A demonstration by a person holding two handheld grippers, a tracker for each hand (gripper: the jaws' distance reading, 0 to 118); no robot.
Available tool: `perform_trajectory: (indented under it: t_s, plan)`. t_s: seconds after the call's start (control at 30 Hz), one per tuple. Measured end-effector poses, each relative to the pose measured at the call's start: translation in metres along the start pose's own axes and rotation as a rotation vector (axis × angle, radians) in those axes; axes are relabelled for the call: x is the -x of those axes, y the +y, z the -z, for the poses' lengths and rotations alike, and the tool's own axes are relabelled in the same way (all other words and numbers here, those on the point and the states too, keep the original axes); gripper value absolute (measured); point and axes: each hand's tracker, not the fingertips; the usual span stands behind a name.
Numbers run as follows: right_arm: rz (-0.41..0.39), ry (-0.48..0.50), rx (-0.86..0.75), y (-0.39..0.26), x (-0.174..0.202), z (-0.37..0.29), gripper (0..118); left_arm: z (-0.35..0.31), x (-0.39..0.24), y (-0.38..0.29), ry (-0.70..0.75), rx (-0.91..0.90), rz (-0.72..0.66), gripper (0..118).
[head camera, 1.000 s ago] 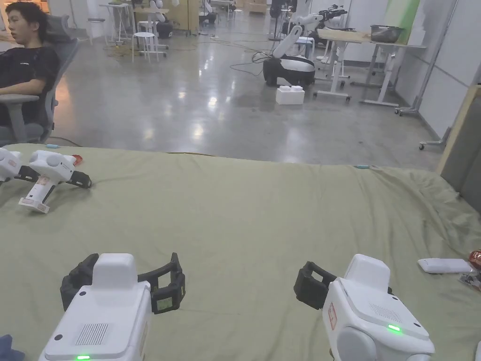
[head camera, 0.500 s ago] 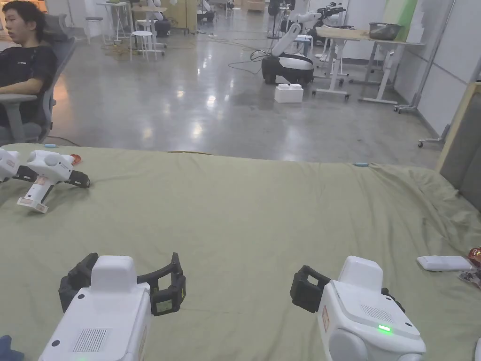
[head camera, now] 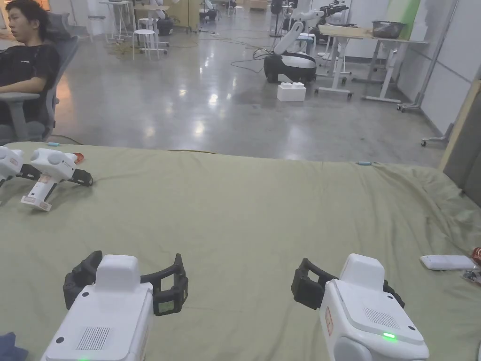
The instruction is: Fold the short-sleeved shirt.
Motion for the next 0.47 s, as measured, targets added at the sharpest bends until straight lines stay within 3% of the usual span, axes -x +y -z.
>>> perform_trajectory:
  t_s: [0.17, 0.33, 0.47]
  plan:
    - [0.008, 0.01, -0.067, -0.002, -0.0065, 0.0011, 106, 0.0035, 0.0034, 0.0, 0.005, 0.004, -0.023, 118]
    - [-0.052, 0.03, -0.183, -0.0048, -0.0069, -0.0018, 106, 0.0075, 0.0037, -0.0009, 0.008, 0.007, -0.024, 118]
    - [-0.086, 0.024, -0.188, -0.003, -0.002, -0.0012, 106, 0.0091, 0.0033, -0.0004, 0.008, -0.002, -0.023, 118]
